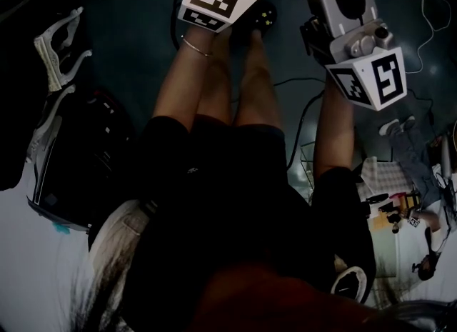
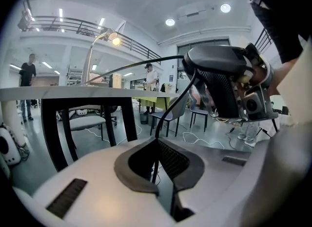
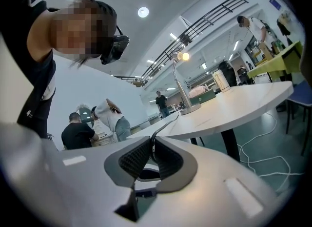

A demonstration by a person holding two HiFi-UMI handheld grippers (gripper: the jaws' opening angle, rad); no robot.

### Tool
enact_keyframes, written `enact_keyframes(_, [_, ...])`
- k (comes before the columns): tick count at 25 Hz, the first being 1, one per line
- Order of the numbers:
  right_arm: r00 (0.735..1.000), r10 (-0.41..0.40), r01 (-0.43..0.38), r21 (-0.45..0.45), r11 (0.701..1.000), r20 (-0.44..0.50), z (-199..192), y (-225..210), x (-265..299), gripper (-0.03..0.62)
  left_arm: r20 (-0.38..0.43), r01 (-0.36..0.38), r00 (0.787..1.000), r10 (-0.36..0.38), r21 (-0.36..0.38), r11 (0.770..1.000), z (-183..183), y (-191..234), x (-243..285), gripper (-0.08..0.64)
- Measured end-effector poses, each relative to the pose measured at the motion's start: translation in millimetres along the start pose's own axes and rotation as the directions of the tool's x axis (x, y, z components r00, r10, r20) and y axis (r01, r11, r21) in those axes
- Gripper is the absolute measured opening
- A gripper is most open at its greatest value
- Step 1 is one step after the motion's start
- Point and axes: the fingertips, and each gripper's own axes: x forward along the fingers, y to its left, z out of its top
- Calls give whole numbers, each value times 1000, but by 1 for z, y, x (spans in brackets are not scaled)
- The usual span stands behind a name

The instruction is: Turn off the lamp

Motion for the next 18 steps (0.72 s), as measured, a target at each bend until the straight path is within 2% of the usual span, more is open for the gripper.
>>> enact_keyframes(8, [998, -42, 43, -44, 998, 38, 6, -2, -14, 34, 42, 44, 998, -41, -77, 996, 11, -8, -7, 11])
enact_keyframes(13, [996, -82, 83, -58, 995, 20, -3, -11, -26, 34, 104, 81, 992, -67, -138, 987, 36, -9, -20, 12])
enact_keyframes(18, [994, -103, 101, -46, 994, -39, -35, -22, -29, 34, 71, 124, 991, -115, -150, 981, 52, -13, -29, 12])
